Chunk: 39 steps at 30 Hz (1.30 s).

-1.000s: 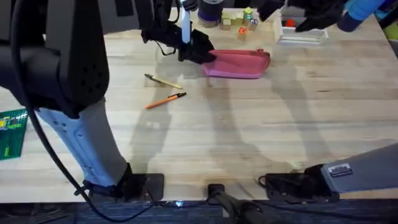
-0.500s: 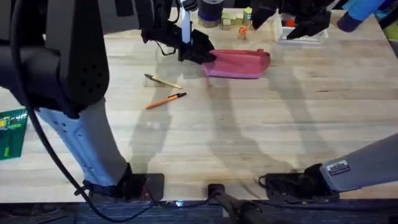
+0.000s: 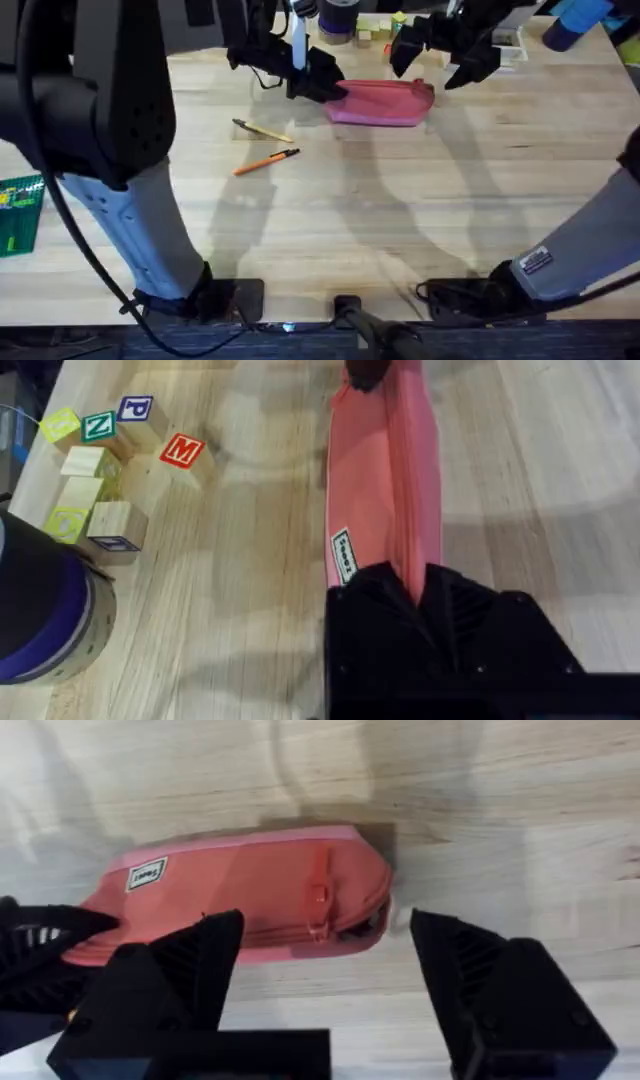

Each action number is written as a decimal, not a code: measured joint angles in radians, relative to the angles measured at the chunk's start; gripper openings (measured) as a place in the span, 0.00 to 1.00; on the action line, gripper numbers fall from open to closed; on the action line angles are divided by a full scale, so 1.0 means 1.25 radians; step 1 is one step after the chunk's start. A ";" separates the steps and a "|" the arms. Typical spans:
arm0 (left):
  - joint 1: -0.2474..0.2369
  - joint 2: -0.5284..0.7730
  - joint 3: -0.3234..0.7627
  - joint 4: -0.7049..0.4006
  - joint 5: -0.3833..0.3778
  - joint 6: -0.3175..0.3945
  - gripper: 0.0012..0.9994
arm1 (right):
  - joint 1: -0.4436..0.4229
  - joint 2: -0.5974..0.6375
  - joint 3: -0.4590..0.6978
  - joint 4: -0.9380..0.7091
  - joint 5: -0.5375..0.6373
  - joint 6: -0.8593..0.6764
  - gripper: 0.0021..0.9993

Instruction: Unzip the bag, pick up the pens from the table one at a time and place them inside, then zip the bag closed.

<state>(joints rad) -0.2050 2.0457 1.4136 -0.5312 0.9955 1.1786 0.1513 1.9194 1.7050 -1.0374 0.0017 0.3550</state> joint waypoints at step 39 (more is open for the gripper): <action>0.000 0.000 0.000 0.000 0.000 0.000 0.04 | -0.002 0.053 0.002 0.033 -0.061 -0.181 0.80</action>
<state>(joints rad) -0.2050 2.0457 1.4136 -0.5312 0.9952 1.1786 0.1488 1.9854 1.7069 -0.9962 -0.0750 0.1291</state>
